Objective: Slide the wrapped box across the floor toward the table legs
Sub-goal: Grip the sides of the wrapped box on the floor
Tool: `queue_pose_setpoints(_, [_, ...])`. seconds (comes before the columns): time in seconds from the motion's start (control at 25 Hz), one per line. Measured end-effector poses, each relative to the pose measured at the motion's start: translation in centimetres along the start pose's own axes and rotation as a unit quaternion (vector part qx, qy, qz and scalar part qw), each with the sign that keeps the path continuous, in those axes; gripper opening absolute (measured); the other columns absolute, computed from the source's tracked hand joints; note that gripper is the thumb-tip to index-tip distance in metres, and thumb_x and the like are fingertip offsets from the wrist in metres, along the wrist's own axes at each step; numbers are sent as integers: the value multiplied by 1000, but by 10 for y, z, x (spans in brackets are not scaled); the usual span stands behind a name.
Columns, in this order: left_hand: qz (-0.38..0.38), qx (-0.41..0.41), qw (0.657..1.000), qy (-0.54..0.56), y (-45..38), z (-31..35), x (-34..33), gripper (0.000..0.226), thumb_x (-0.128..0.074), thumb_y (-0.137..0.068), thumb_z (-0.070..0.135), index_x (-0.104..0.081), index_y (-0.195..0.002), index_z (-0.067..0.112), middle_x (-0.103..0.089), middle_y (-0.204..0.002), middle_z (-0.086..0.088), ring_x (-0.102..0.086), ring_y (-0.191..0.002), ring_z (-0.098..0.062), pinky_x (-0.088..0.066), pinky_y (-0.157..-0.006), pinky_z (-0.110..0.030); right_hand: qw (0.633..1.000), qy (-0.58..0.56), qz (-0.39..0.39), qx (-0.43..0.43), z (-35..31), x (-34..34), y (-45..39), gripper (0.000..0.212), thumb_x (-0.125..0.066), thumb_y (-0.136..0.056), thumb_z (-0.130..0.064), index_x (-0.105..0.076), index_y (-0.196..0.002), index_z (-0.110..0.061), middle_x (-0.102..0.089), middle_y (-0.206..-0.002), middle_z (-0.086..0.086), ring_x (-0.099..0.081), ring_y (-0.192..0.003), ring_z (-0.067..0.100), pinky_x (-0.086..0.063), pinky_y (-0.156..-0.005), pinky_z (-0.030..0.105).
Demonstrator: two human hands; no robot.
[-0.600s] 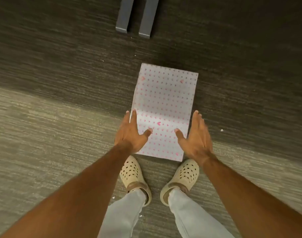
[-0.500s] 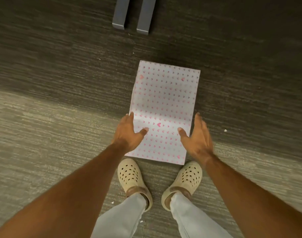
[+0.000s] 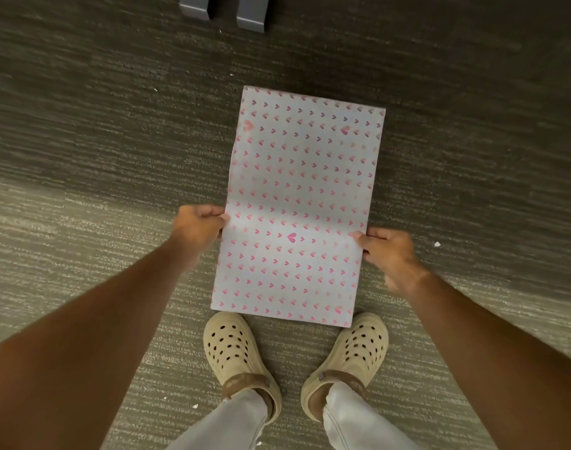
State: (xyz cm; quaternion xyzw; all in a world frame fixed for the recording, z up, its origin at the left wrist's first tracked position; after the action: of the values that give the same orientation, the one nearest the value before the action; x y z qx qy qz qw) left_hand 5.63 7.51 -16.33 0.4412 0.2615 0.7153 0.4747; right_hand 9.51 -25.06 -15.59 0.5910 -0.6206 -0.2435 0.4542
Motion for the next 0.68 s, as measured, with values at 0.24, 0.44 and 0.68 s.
queue_pose_setpoints(0.24, [-68,33,997,21,-4,11,2,27,-61,-89,-4,-63,-116,-7,-69,-110,-18,-69,-86,-21,-57,-78,-30,999,-12,-36,-32,-1,6,-11,23,-68,-85,-6,-67,-107,-1,-71,-103,7,-68,-95,17,-54,-86,33])
queue_pose_setpoints(0.44, [-78,27,996,21,3,18,-6,27,-60,-89,-4,-63,-116,-7,-69,-110,-17,-69,-93,-25,-57,-78,-29,998,-17,-42,-42,-4,16,-7,7,-64,-87,-2,-67,-92,-6,-70,-96,5,-67,-91,17,-53,-81,31])
queue_pose_setpoints(0.68, [-92,22,995,16,14,28,-10,23,-62,-89,-2,-67,-111,-6,-72,-107,-19,-71,-94,-27,-56,-89,-39,998,-16,-47,-44,-14,31,4,9,-64,-87,-3,-70,-91,-8,-72,-98,5,-68,-93,17,-53,-90,36])
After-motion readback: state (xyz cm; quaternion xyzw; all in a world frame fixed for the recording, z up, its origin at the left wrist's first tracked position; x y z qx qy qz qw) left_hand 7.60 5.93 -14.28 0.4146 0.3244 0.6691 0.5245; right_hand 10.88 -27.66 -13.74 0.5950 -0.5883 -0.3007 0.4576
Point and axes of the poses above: each hand's wrist, its own y-axis away from the middle knuckle, its own x-axis out of the back of the hand, z = x × y, the point moved 4 cm from there along -y, towards the middle knuckle
